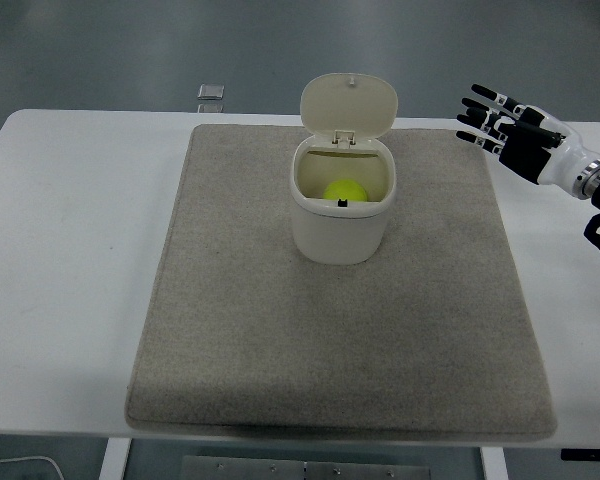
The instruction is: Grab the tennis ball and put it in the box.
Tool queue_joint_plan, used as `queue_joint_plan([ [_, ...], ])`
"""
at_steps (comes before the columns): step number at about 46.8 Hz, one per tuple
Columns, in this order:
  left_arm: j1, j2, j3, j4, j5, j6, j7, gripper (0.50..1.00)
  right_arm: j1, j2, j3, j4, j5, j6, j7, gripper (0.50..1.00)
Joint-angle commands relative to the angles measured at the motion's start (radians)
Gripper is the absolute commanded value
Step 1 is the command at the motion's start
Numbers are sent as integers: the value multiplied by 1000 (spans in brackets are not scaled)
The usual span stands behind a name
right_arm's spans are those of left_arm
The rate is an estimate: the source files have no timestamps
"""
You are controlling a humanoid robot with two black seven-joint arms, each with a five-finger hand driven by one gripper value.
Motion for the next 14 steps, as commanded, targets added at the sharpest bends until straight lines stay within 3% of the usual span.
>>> queue_joint_plan([
  [1,0,0,0,0,0,0,0,992,-1,-1,0,0,0,23,19,913],
  [14,0,0,0,0,0,0,0,992,-1,-2,2,0,2,46,28,913],
])
